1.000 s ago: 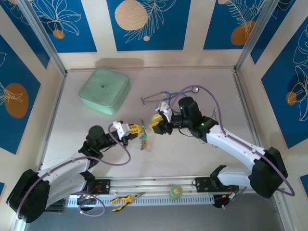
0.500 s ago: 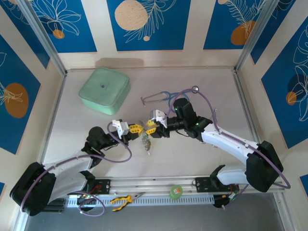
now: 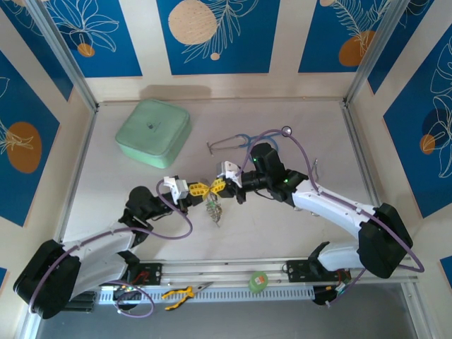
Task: Put the keys on the keyring
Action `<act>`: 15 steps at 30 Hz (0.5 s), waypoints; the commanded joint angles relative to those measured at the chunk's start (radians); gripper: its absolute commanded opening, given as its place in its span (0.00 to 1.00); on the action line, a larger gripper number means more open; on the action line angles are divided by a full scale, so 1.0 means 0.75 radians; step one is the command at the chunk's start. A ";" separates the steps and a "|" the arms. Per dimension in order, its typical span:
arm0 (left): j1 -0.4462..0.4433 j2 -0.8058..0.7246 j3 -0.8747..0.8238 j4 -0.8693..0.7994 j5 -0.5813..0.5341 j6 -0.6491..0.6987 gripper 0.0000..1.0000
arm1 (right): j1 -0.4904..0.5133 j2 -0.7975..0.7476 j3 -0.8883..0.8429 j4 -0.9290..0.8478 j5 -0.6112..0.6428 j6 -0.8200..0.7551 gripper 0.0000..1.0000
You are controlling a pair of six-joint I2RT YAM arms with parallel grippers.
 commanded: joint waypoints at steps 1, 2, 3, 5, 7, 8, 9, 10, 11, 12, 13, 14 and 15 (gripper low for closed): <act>-0.015 -0.027 -0.009 0.080 0.025 -0.008 0.00 | 0.016 0.014 0.063 -0.009 -0.035 -0.032 0.00; -0.014 -0.030 -0.008 0.067 0.007 -0.009 0.00 | 0.015 0.013 0.070 -0.030 -0.033 -0.041 0.00; -0.015 -0.043 -0.004 0.030 -0.025 -0.010 0.01 | 0.015 0.011 0.084 -0.063 -0.022 -0.056 0.00; -0.014 -0.111 0.000 -0.138 -0.083 0.047 0.27 | 0.020 0.002 0.126 -0.171 0.017 -0.102 0.00; -0.015 -0.207 -0.003 -0.335 -0.110 0.118 0.32 | 0.041 -0.002 0.182 -0.323 0.113 -0.176 0.00; -0.014 -0.245 -0.002 -0.411 -0.116 0.145 0.34 | 0.048 -0.002 0.200 -0.376 0.151 -0.209 0.00; -0.015 -0.292 0.007 -0.513 -0.118 0.193 0.36 | 0.057 0.001 0.224 -0.436 0.194 -0.247 0.00; -0.017 -0.341 0.027 -0.620 -0.121 0.249 0.36 | 0.063 0.006 0.249 -0.496 0.228 -0.283 0.00; -0.019 -0.365 0.047 -0.684 -0.123 0.279 0.36 | 0.069 0.014 0.273 -0.543 0.259 -0.308 0.00; -0.019 -0.383 0.068 -0.739 -0.133 0.306 0.36 | 0.076 0.022 0.303 -0.595 0.290 -0.337 0.00; -0.019 -0.395 0.087 -0.797 -0.144 0.350 0.36 | 0.085 0.030 0.330 -0.641 0.318 -0.363 0.00; -0.018 -0.401 0.106 -0.846 -0.147 0.389 0.35 | 0.093 0.037 0.351 -0.677 0.337 -0.383 0.00; -0.019 -0.402 0.127 -0.896 -0.152 0.431 0.34 | 0.100 0.046 0.375 -0.711 0.355 -0.407 0.00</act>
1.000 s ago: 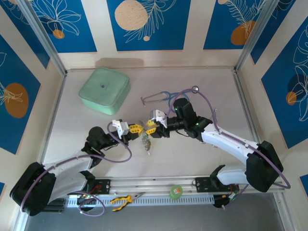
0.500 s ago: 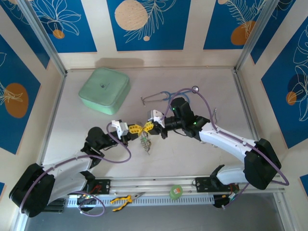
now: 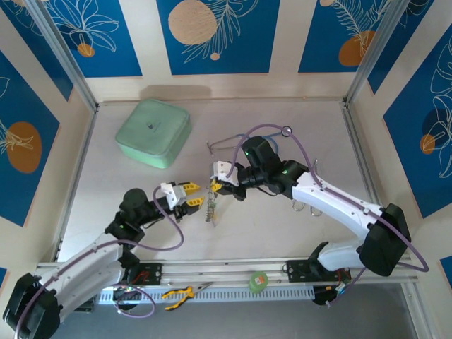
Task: Put the keys on the keyring
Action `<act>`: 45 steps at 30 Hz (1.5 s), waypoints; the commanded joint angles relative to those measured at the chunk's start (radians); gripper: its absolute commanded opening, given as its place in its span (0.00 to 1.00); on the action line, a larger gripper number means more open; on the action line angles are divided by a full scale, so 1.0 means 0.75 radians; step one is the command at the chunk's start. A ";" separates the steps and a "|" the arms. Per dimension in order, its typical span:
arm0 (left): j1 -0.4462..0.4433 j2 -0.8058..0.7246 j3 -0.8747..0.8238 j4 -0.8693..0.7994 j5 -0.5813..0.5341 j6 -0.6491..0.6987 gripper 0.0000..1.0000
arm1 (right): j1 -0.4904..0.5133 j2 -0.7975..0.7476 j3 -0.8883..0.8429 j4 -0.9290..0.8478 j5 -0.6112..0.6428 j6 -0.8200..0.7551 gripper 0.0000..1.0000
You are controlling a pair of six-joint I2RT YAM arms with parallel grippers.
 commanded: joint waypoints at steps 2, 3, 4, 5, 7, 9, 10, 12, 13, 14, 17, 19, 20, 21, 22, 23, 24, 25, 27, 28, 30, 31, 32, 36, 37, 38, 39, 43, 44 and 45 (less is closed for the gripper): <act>-0.013 -0.003 0.111 -0.306 -0.023 0.219 0.33 | 0.034 0.034 0.115 -0.236 0.109 -0.154 0.00; -0.013 0.009 0.123 -0.312 -0.017 0.237 0.32 | 0.042 0.043 0.137 -0.262 0.117 -0.171 0.00; -0.013 0.026 0.133 -0.306 -0.004 0.248 0.31 | 0.052 0.052 0.158 -0.287 0.125 -0.188 0.00; -0.013 0.040 0.139 -0.294 0.004 0.253 0.31 | 0.062 0.059 0.173 -0.303 0.134 -0.200 0.00; -0.014 0.077 0.156 -0.259 0.027 0.255 0.28 | 0.080 0.081 0.207 -0.333 0.153 -0.228 0.00; -0.013 0.108 0.173 -0.243 0.050 0.259 0.26 | 0.097 0.102 0.234 -0.355 0.168 -0.249 0.00; -0.014 0.120 0.180 -0.240 0.059 0.264 0.25 | 0.106 0.116 0.248 -0.364 0.178 -0.259 0.00; -0.014 0.134 0.194 -0.239 0.072 0.275 0.24 | 0.120 0.136 0.276 -0.380 0.191 -0.268 0.00; -0.014 0.138 0.199 -0.240 0.077 0.280 0.23 | 0.126 0.148 0.287 -0.388 0.197 -0.274 0.00; -0.012 0.140 0.205 -0.245 0.080 0.285 0.22 | 0.133 0.153 0.298 -0.393 0.203 -0.277 0.00; -0.012 0.144 0.217 -0.255 0.095 0.293 0.20 | 0.145 0.174 0.322 -0.405 0.217 -0.281 0.00; -0.014 0.147 0.222 -0.256 0.107 0.293 0.18 | 0.150 0.178 0.329 -0.402 0.214 -0.276 0.00; -0.013 0.150 0.222 -0.254 0.109 0.293 0.17 | 0.153 0.181 0.331 -0.400 0.211 -0.276 0.00; -0.013 0.153 0.223 -0.252 0.114 0.293 0.13 | 0.157 0.182 0.333 -0.398 0.207 -0.273 0.00; -0.014 0.156 0.226 -0.253 0.118 0.297 0.06 | 0.158 0.182 0.333 -0.396 0.199 -0.266 0.00; -0.014 0.159 0.226 -0.258 0.121 0.300 0.00 | 0.155 0.180 0.330 -0.389 0.188 -0.256 0.00; -0.014 0.160 0.226 -0.262 0.124 0.305 0.00 | 0.149 0.169 0.317 -0.370 0.170 -0.237 0.00; -0.012 0.158 0.227 -0.265 0.125 0.304 0.00 | 0.132 0.148 0.293 -0.333 0.146 -0.206 0.00; -0.014 0.153 0.219 -0.253 0.130 0.304 0.00 | 0.081 0.086 0.213 -0.218 0.083 -0.121 0.17; -0.014 0.149 0.208 -0.237 0.131 0.298 0.00 | 0.050 0.053 0.162 -0.158 0.043 -0.070 0.28; -0.014 0.140 0.178 -0.159 0.131 0.276 0.00 | -0.024 -0.008 0.070 -0.067 -0.057 0.048 0.38; -0.014 0.136 0.156 -0.104 0.127 0.259 0.00 | -0.052 -0.026 0.028 -0.040 -0.095 0.095 0.40; -0.014 0.134 0.139 -0.054 0.126 0.244 0.00 | -0.069 -0.041 -0.008 -0.017 -0.111 0.133 0.42; -0.013 0.136 0.085 0.102 0.124 0.202 0.00 | -0.088 -0.082 -0.124 0.075 -0.150 0.230 0.43; -0.014 0.136 0.080 0.114 0.124 0.198 0.00 | -0.088 -0.086 -0.138 0.090 -0.160 0.244 0.42; -0.014 0.136 0.079 0.122 0.126 0.196 0.00 | -0.086 -0.086 -0.148 0.107 -0.169 0.256 0.42; -0.014 0.136 0.077 0.122 0.126 0.198 0.00 | -0.085 -0.086 -0.155 0.122 -0.177 0.263 0.42; -0.014 0.135 0.065 0.135 0.125 0.186 0.00 | -0.073 -0.065 -0.160 0.154 -0.203 0.268 0.39; -0.014 0.135 0.061 0.145 0.127 0.180 0.00 | -0.070 -0.056 -0.156 0.154 -0.203 0.267 0.38; -0.014 0.136 0.057 0.156 0.127 0.175 0.00 | -0.066 -0.045 -0.149 0.155 -0.203 0.267 0.36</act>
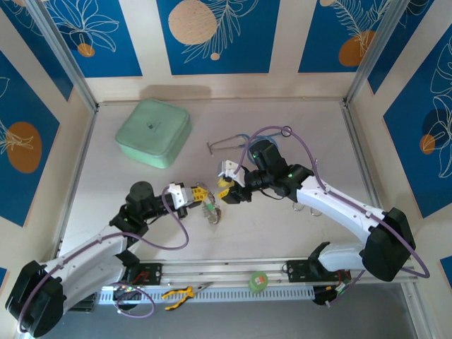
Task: Put the keys on the keyring
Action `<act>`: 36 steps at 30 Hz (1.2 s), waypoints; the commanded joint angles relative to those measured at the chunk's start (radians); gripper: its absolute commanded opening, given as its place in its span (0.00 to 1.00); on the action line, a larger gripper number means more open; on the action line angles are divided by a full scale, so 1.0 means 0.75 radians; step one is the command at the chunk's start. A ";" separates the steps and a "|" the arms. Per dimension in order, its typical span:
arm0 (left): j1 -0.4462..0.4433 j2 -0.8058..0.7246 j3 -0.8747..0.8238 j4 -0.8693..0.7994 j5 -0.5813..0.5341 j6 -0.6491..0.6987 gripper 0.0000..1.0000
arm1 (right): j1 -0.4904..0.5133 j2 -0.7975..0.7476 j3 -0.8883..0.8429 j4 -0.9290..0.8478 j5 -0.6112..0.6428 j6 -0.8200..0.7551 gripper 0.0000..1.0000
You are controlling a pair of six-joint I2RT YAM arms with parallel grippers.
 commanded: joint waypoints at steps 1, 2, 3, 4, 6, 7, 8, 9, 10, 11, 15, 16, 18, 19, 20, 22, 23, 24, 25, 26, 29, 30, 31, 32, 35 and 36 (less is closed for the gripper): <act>-0.010 -0.019 -0.009 0.134 0.039 -0.038 0.00 | 0.014 0.028 0.013 0.050 -0.066 0.038 0.34; -0.009 -0.019 -0.011 0.140 0.039 -0.043 0.00 | 0.017 0.039 0.020 0.049 -0.068 0.038 0.32; -0.009 -0.019 -0.012 0.140 0.039 -0.044 0.00 | 0.016 0.047 0.026 0.050 -0.074 0.041 0.30; -0.010 -0.019 -0.013 0.142 0.039 -0.045 0.00 | 0.018 0.052 0.030 0.050 -0.076 0.041 0.28; -0.010 -0.019 -0.019 0.152 0.040 -0.049 0.00 | 0.018 0.060 0.036 0.046 -0.078 0.038 0.25; -0.009 -0.018 -0.021 0.159 0.040 -0.053 0.00 | 0.018 0.063 0.038 0.044 -0.079 0.039 0.24; -0.009 -0.019 -0.025 0.166 0.040 -0.056 0.00 | 0.018 0.067 0.038 0.044 -0.078 0.038 0.22; -0.009 -0.017 -0.027 0.173 0.042 -0.059 0.00 | 0.018 0.067 0.040 0.044 -0.078 0.042 0.21; -0.010 -0.015 -0.029 0.177 0.041 -0.061 0.00 | 0.018 0.068 0.042 0.044 -0.081 0.044 0.20; -0.010 -0.015 -0.032 0.184 0.042 -0.063 0.00 | 0.019 0.070 0.042 0.047 -0.082 0.045 0.18; -0.009 -0.013 -0.036 0.198 0.043 -0.068 0.00 | 0.020 0.078 0.051 0.046 -0.100 0.049 0.05; -0.010 -0.013 -0.036 0.200 0.043 -0.069 0.00 | 0.020 0.081 0.051 0.044 -0.102 0.047 0.01; -0.010 -0.012 -0.036 0.208 0.043 -0.081 0.00 | 0.015 0.085 0.048 0.042 -0.106 0.045 0.00; -0.010 -0.011 -0.036 0.214 0.043 -0.091 0.00 | 0.010 0.086 0.043 0.044 -0.116 0.045 0.00; -0.010 -0.008 -0.034 0.224 0.046 -0.101 0.00 | 0.002 0.094 0.036 0.049 -0.129 0.049 0.00; -0.010 0.002 -0.034 0.259 0.053 -0.125 0.00 | -0.014 0.123 0.030 0.047 -0.131 0.049 0.00; -0.010 0.007 -0.034 0.276 0.057 -0.136 0.00 | -0.016 0.137 0.036 0.033 -0.131 0.044 0.00; -0.010 0.013 -0.032 0.288 0.061 -0.147 0.00 | -0.015 0.151 0.047 0.022 -0.140 0.038 0.00; -0.010 0.019 -0.031 0.295 0.064 -0.150 0.00 | -0.011 0.158 0.054 0.021 -0.151 0.041 0.00; -0.010 0.022 -0.030 0.298 0.067 -0.154 0.00 | -0.006 0.157 0.055 0.038 -0.160 0.050 0.00; -0.010 0.030 -0.033 0.302 0.063 -0.150 0.00 | -0.004 0.137 0.037 0.110 -0.174 0.073 0.00; -0.010 0.030 -0.035 0.302 0.061 -0.148 0.00 | -0.008 0.130 0.033 0.121 -0.170 0.074 0.03; -0.010 0.032 -0.036 0.302 0.061 -0.147 0.00 | -0.013 0.120 0.023 0.138 -0.166 0.078 0.11; -0.009 0.033 -0.039 0.302 0.061 -0.147 0.00 | -0.017 0.109 0.009 0.158 -0.158 0.084 0.19; -0.010 0.043 -0.044 0.310 0.067 -0.157 0.00 | -0.025 0.063 -0.043 0.223 -0.141 0.079 0.29; -0.010 0.047 -0.046 0.318 0.067 -0.163 0.00 | -0.025 0.050 -0.060 0.239 -0.141 0.077 0.29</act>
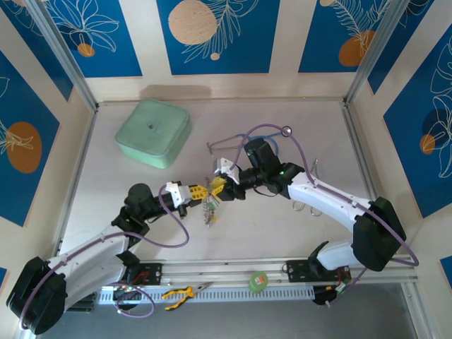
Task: Put the keys on the keyring
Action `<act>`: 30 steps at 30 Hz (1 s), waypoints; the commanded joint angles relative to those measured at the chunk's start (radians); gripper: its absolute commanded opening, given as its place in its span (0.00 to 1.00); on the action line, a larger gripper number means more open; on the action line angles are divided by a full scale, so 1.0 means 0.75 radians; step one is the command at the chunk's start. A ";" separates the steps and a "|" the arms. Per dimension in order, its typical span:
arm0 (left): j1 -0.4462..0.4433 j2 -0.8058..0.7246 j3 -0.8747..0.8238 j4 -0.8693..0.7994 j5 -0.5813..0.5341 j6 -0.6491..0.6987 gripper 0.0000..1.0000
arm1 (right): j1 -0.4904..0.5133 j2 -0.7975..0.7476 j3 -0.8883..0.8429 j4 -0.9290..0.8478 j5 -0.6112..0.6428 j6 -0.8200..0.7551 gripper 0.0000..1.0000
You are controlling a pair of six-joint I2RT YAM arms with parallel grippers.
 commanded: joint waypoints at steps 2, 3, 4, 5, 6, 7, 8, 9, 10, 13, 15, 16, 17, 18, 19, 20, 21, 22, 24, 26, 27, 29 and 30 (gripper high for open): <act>-0.010 0.019 -0.011 0.130 0.051 -0.044 0.00 | -0.005 -0.073 -0.060 0.098 -0.037 0.005 0.30; -0.009 0.024 -0.012 0.136 0.056 -0.046 0.00 | -0.005 -0.078 -0.069 0.114 -0.053 0.007 0.30; -0.010 0.031 -0.012 0.142 0.057 -0.049 0.00 | -0.003 -0.083 -0.076 0.125 -0.071 0.010 0.29; -0.010 0.034 -0.015 0.151 0.060 -0.050 0.00 | 0.001 -0.086 -0.081 0.135 -0.085 0.013 0.29; -0.010 0.041 -0.014 0.160 0.060 -0.053 0.00 | 0.004 -0.087 -0.083 0.141 -0.098 0.011 0.29; -0.010 0.045 -0.014 0.166 0.060 -0.056 0.00 | 0.007 -0.087 -0.084 0.142 -0.107 0.007 0.29; -0.009 0.046 -0.014 0.169 0.061 -0.056 0.00 | 0.009 -0.088 -0.085 0.146 -0.110 0.006 0.29; -0.010 0.048 -0.014 0.172 0.064 -0.058 0.00 | 0.012 -0.088 -0.087 0.148 -0.111 0.007 0.29; -0.010 0.050 -0.015 0.175 0.063 -0.060 0.00 | 0.011 -0.085 -0.086 0.152 -0.105 0.007 0.27; -0.009 0.052 -0.012 0.183 0.064 -0.064 0.00 | 0.013 -0.078 -0.082 0.148 -0.084 0.000 0.21; -0.010 0.054 -0.013 0.187 0.064 -0.071 0.00 | 0.015 -0.070 -0.078 0.143 -0.069 -0.006 0.17; -0.010 0.056 -0.012 0.191 0.064 -0.073 0.00 | 0.016 -0.066 -0.075 0.140 -0.064 -0.010 0.15; -0.010 0.058 -0.012 0.194 0.065 -0.077 0.00 | 0.015 -0.061 -0.071 0.139 -0.062 -0.015 0.13; -0.009 0.059 -0.012 0.201 0.064 -0.084 0.00 | 0.017 -0.057 -0.067 0.134 -0.066 -0.018 0.12; -0.009 0.064 -0.014 0.210 0.064 -0.089 0.00 | 0.016 -0.054 -0.061 0.135 -0.069 -0.026 0.09; -0.010 0.066 -0.016 0.217 0.063 -0.097 0.00 | 0.016 -0.050 -0.052 0.136 -0.073 -0.031 0.05; -0.009 0.076 -0.016 0.220 0.055 -0.102 0.00 | 0.016 -0.048 -0.041 0.128 -0.078 -0.039 0.00; -0.010 0.078 -0.013 0.212 0.038 -0.102 0.00 | 0.016 -0.047 -0.026 0.110 -0.079 -0.055 0.00; -0.010 0.069 -0.005 0.164 -0.010 -0.096 0.17 | 0.017 -0.050 0.011 0.042 -0.066 -0.103 0.00; -0.010 0.044 0.014 0.057 -0.049 -0.064 0.26 | 0.018 -0.055 0.056 -0.059 -0.039 -0.164 0.00; -0.009 0.026 0.031 -0.024 -0.056 -0.036 0.27 | 0.020 -0.058 0.084 -0.121 -0.015 -0.201 0.00; -0.009 0.004 0.071 -0.176 -0.058 0.019 0.27 | 0.031 -0.055 0.135 -0.242 0.045 -0.273 0.00; -0.009 -0.005 0.089 -0.247 -0.059 0.046 0.26 | 0.039 -0.048 0.164 -0.303 0.080 -0.310 0.00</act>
